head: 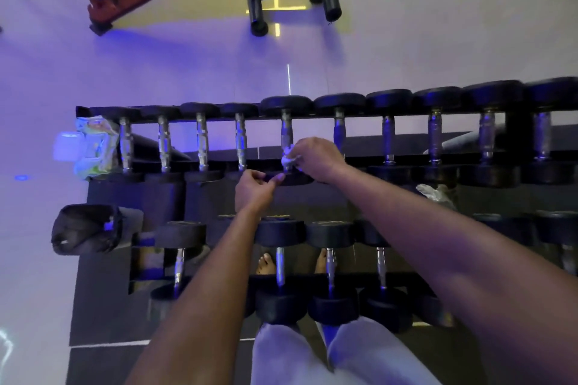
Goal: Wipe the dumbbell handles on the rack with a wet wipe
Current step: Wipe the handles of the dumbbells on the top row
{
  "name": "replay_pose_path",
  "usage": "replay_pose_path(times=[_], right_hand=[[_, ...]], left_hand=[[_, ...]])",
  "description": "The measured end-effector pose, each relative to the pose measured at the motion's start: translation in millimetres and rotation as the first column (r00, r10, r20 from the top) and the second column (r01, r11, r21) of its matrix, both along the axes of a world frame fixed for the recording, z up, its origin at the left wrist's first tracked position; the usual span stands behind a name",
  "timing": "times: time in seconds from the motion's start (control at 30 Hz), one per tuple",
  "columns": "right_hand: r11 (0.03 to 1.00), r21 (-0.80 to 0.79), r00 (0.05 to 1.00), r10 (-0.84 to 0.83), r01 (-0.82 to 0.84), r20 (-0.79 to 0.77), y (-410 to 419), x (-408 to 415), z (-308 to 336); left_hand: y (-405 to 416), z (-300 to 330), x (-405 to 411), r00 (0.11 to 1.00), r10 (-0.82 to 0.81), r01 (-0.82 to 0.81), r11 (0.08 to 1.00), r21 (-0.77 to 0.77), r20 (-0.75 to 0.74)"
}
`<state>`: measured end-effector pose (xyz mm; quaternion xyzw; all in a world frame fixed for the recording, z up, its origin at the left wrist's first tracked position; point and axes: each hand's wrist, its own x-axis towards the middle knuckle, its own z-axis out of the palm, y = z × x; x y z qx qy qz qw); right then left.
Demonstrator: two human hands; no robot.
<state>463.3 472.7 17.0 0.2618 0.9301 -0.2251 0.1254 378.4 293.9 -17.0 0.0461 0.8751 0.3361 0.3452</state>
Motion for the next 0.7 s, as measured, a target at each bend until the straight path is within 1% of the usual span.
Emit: replay_pose_path(times=[0.07,0.17,0.27,0.33,0.4,0.53,0.6,0.67,0.7], right_hand=[[0.994,0.039,0.995,0.102,-0.103,0.009,4,0,-2],[0.966,0.111,0.971,0.236,-0.232,-0.023,9,-3,-7],[0.896,0.221,0.915,0.403,-0.386,-0.033,8,-14,-10],[0.855,0.241,0.879,0.476,-0.46,-0.014,6,-25,-14],[0.823,0.261,0.857,0.514,-0.505,0.039,3,-38,-16],[0.744,0.314,0.807,0.554,-0.59,0.204,-4,-63,-19],[0.756,0.298,0.813,0.539,-0.582,0.221,-5,-66,-16],[0.807,0.274,0.852,0.493,-0.523,0.176,-3,-59,-12],[0.847,0.252,0.884,0.446,-0.468,0.142,-1,-53,-12]], left_hand=[[-1,-3,1,1.0,0.025,-0.025,1.0,0.003,0.005],[-4,-16,0,0.998,0.068,-0.068,0.997,0.043,0.02],[-8,-20,0,0.995,0.087,-0.09,0.993,0.072,0.039],[-10,-21,3,0.994,0.101,-0.104,0.99,0.093,0.045],[-11,-23,6,0.994,0.104,-0.107,0.989,0.102,0.036],[-13,-26,13,0.988,0.153,-0.154,0.982,0.11,0.019],[-13,-26,16,0.983,0.181,-0.184,0.975,0.121,0.034],[-14,-25,20,0.975,0.214,-0.221,0.965,0.14,0.064],[-14,-24,21,0.972,0.223,-0.232,0.962,0.145,0.076]])
